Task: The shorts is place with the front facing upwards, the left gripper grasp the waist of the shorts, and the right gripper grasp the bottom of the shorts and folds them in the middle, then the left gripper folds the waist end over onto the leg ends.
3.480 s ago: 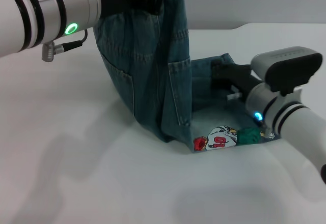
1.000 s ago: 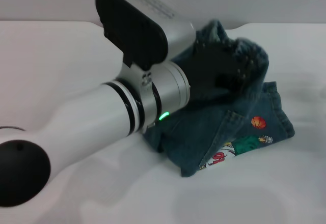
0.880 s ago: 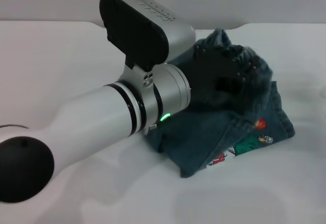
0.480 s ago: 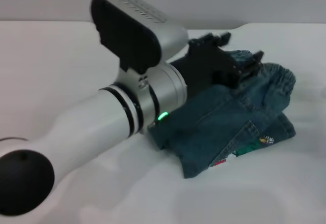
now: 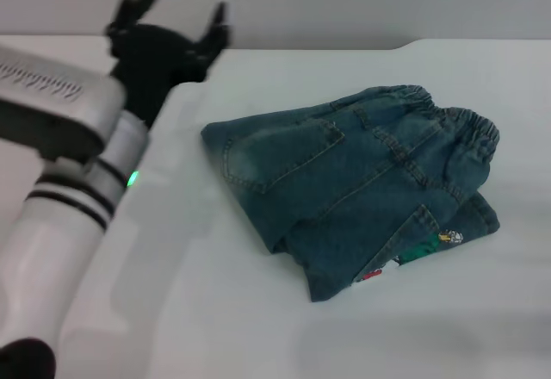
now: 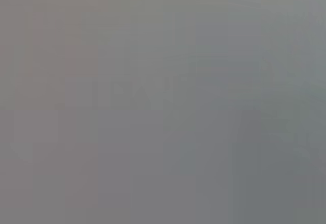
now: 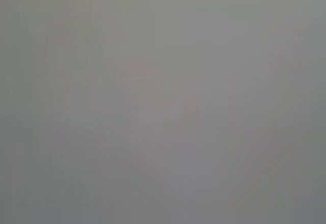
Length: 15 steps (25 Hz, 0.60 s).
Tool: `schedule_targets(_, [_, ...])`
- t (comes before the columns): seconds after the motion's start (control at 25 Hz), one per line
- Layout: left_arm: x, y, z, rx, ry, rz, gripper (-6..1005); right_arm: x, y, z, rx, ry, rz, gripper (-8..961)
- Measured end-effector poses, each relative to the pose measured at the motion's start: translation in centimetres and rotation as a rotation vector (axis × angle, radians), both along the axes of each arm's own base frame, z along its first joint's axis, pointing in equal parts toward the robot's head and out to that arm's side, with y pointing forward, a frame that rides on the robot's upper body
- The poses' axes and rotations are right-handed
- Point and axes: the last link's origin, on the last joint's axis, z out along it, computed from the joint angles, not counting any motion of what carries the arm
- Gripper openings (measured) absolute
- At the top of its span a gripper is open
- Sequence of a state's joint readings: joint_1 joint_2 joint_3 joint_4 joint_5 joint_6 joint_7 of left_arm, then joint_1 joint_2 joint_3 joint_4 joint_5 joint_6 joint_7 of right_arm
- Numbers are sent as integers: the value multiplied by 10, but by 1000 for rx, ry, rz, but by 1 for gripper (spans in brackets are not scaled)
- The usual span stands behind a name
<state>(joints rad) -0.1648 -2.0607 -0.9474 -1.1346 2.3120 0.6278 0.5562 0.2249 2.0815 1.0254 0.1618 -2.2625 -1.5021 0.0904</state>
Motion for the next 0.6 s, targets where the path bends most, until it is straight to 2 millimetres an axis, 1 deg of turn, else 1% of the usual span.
schedule_targets(0.04, [0, 0, 0, 0, 0, 0, 827, -1, -7, 0, 24, -16, -1, 43])
schedule_targets(0.08, [-28, 3, 0, 57, -1, 24, 848, -2, -15, -1, 40, -35, -10, 44])
schedule_targets(0.12, [-28, 3, 0, 57, -1, 24, 848, -3, -20, -2, 51, -56, -17, 45])
schedule_targets(0.16, [-48, 4, 1, 92, -20, 27, 847, -4, -25, -4, 58, -71, -25, 46])
schedule_targets(0.2, [-48, 4, 1, 92, -20, 27, 846, -5, -29, -5, 60, -80, -29, 47])
schedule_targets(0.24, [-64, 6, 1, 87, -54, 36, 846, -6, -33, -7, 59, -76, -27, 48])
schedule_targets(0.28, [-76, 8, 3, 76, -90, 52, 845, -7, -36, -8, 55, -66, -25, 49])
schedule_targets(0.36, [-87, 10, 5, 64, -109, 71, 843, -6, -39, -11, 41, -41, -25, 51])
schedule_targets(0.4, [-97, 14, 7, 49, -109, 92, 843, -5, -40, -13, 34, -34, -29, 52])
schedule_targets(0.44, [-99, 15, 7, 45, -100, 96, 842, -4, -42, -15, 24, -30, -36, 53])
schedule_targets(0.6, [-103, 17, 6, 31, -55, 100, 840, -5, -46, -22, 5, -12, -45, 193])
